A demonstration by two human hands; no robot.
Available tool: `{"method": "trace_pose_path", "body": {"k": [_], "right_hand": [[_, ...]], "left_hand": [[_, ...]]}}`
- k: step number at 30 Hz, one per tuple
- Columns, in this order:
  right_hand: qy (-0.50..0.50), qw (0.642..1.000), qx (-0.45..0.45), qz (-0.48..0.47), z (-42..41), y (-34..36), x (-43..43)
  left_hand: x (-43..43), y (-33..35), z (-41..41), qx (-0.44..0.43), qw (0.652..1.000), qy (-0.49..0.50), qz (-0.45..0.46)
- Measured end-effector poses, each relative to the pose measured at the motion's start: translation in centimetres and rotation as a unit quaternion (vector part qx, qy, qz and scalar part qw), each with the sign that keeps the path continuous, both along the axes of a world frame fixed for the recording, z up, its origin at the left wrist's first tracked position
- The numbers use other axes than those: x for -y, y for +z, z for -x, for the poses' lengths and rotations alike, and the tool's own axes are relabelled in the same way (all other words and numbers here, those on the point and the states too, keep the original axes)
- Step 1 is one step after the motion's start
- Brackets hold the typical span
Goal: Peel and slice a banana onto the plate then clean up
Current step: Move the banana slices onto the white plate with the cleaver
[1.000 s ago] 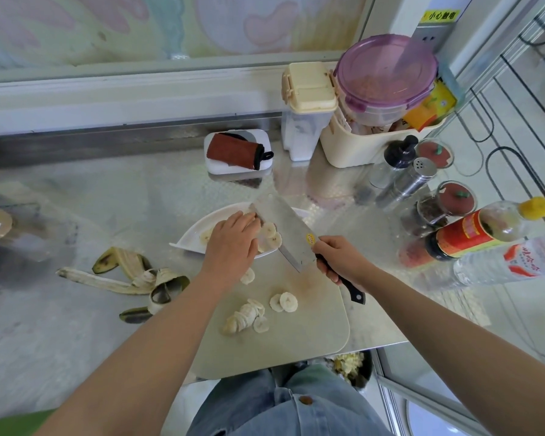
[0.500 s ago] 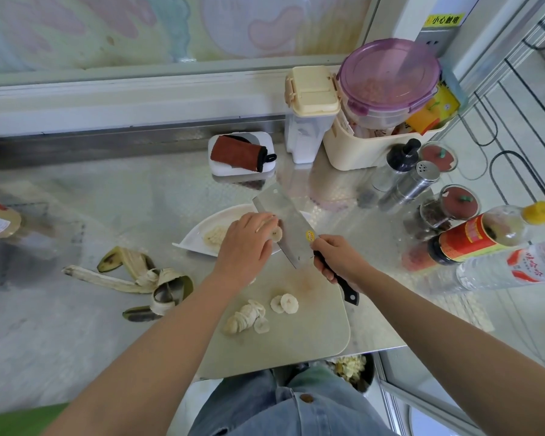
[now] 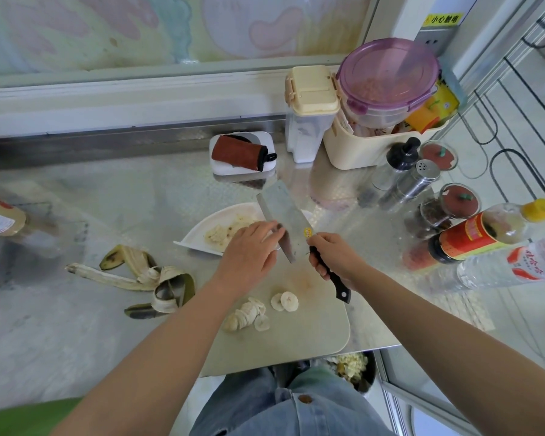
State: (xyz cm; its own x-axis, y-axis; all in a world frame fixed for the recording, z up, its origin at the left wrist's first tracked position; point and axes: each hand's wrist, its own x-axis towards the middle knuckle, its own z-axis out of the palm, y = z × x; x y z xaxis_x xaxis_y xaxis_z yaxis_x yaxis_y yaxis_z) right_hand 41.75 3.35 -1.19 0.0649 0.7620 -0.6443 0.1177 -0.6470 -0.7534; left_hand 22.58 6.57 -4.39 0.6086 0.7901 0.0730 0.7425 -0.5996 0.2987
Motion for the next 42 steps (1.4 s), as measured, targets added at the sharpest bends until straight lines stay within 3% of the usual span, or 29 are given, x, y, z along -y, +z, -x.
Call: {"method": "trace_pose_path", "body": {"k": [14, 24, 28, 32, 42], "right_hand": [[-0.05, 0.999, -0.008, -0.011, -1.4, -0.1, 0.8], [0.058, 0.998, 0.027, 0.002, -5.9, -2.0, 8.4], [0.077, 0.994, 0.072, 0.011, -6.8, -3.9, 11.5], [0.081, 0.992, 0.092, -0.006, -7.1, -4.9, 13.3], [0.175, 0.982, 0.065, 0.005, -3.1, -5.0, 14.0]], "left_hand": [[0.1, -1.3, 0.8, -0.119, 0.985, 0.115, 0.056], [5.9, -0.7, 1.7, 0.054, 0.974, 0.218, -0.009], [9.8, -1.9, 2.6, 0.057, 0.966, 0.251, 0.013], [13.2, -3.5, 3.5, 0.079, 0.937, 0.332, 0.079], [16.1, -3.8, 3.4, 0.066, 0.928, 0.35, 0.106]]}}
